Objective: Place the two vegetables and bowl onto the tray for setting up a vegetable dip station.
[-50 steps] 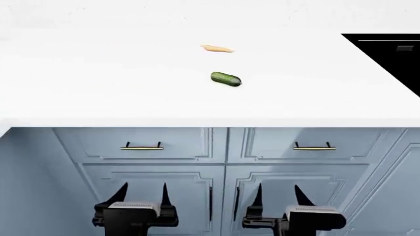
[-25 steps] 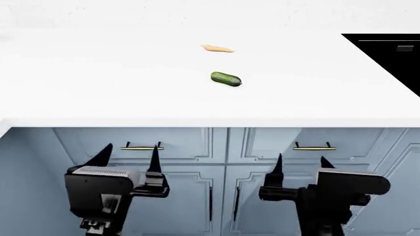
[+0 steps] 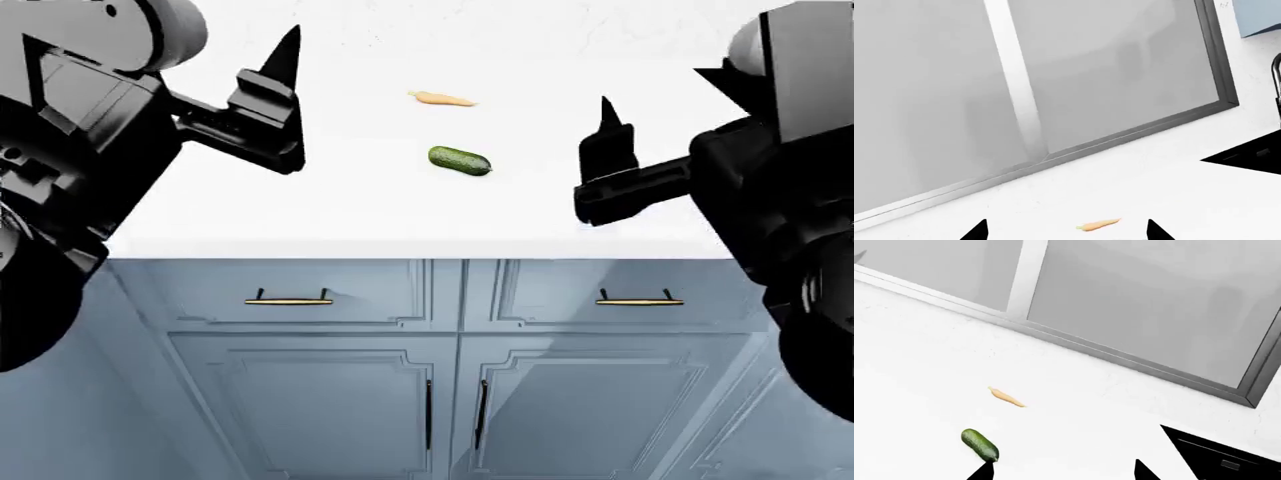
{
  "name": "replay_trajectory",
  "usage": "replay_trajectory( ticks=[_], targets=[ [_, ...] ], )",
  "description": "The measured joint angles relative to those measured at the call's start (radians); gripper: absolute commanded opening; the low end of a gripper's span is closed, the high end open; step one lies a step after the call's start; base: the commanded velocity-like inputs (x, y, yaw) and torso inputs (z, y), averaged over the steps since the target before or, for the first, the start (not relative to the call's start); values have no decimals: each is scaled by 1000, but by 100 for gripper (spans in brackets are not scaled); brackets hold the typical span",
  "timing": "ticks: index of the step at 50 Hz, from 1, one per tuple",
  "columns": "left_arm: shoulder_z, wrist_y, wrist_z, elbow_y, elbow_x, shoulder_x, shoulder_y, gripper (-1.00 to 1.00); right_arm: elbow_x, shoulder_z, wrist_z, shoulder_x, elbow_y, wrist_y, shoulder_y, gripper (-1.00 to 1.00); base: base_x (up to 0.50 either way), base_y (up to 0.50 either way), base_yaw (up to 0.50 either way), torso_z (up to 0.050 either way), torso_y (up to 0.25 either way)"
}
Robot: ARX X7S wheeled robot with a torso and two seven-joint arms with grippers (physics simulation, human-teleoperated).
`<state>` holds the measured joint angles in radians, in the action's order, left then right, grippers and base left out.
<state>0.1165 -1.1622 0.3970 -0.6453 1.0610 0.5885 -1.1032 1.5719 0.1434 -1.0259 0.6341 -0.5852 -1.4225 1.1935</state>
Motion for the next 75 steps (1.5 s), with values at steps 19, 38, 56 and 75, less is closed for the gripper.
replay_trajectory(
  ticks=[19, 38, 56, 75],
  targets=[
    [268, 35, -173, 296, -189, 39, -377, 100, -204, 255, 372, 94, 178, 8, 350, 100, 283, 0, 0, 0, 0],
    [347, 95, -223, 367, -259, 50, -405, 100, -329, 352, 509, 129, 209, 84, 356, 100, 500, 1, 0, 0, 1],
    [363, 141, -237, 395, -288, 65, -374, 100, -360, 388, 538, 125, 221, 114, 346, 100, 500, 1, 0, 0, 1],
    [362, 148, -252, 401, -275, 78, -352, 100, -345, 396, 524, 121, 230, 114, 337, 100, 289, 0, 0, 0, 2]
  ],
)
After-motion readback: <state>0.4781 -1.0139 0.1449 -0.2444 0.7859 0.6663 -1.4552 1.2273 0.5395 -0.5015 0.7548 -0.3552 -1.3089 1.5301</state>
